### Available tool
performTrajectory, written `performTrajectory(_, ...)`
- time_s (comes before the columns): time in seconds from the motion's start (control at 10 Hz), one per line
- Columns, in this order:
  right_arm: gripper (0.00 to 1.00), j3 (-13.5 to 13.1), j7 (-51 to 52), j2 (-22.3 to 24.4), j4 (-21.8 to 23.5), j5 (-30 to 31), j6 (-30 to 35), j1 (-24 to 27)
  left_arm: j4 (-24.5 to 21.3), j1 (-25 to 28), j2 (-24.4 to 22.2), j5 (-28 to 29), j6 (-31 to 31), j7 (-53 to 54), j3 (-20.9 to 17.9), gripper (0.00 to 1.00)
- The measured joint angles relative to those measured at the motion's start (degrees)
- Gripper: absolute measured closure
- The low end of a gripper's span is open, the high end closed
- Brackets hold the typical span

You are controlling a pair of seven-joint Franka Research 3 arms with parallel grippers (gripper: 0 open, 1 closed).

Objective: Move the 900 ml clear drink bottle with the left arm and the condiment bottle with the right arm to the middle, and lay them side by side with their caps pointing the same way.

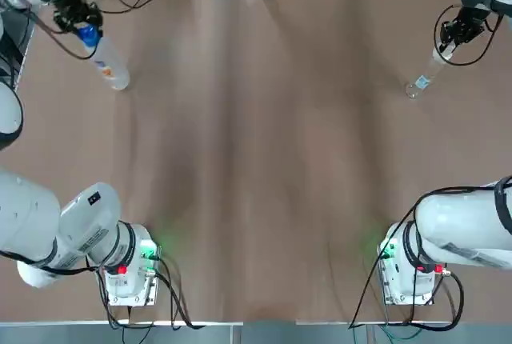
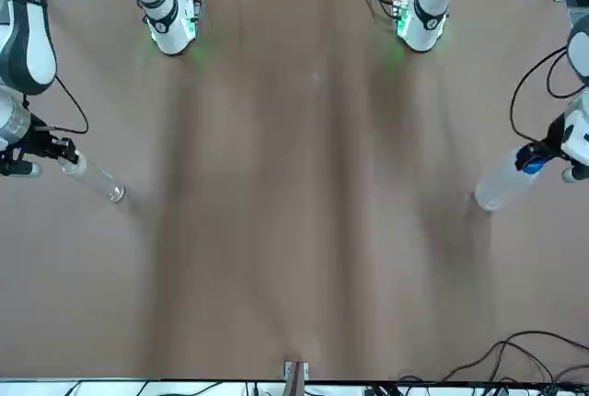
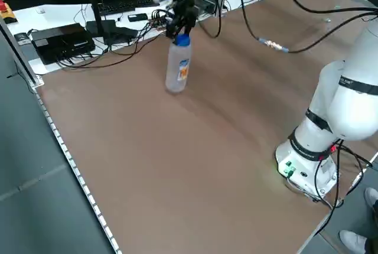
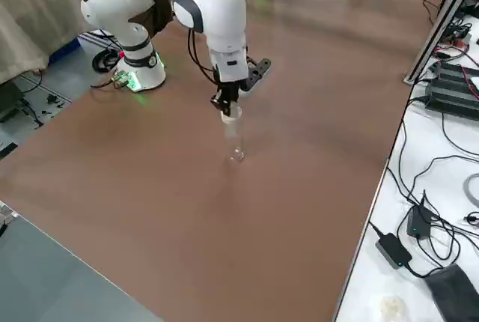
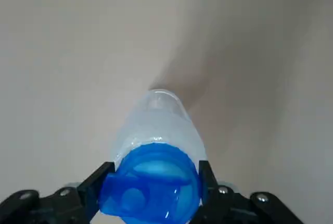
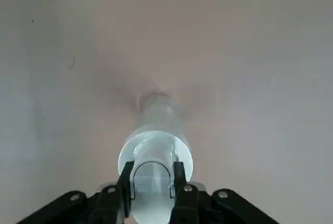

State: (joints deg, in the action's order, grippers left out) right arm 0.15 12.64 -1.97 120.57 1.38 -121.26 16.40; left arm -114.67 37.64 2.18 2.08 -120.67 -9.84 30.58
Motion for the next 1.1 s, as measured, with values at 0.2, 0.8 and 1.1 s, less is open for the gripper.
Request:
performTrajectory(0.2,0.67,0.34,-4.9,0.0,-0.92,-0.03,3.09,-1.97,1.84,-0.41,0.08,-0.18,0.47,-18.59,9.24,0.29)
performTrajectory(0.8,0.67,1.14,-27.86,1.43,-6.78,-0.1,10.79,-12.8,4.89,-1.94,2.86,-1.03,1.37,-61.35,24.11,0.29)
performTrajectory(1.1,0.67,1.37,-44.23,1.96,-7.67,-0.17,10.83,-20.69,8.44,-7.64,8.63,-1.05,1.39,-82.68,24.23,0.29)
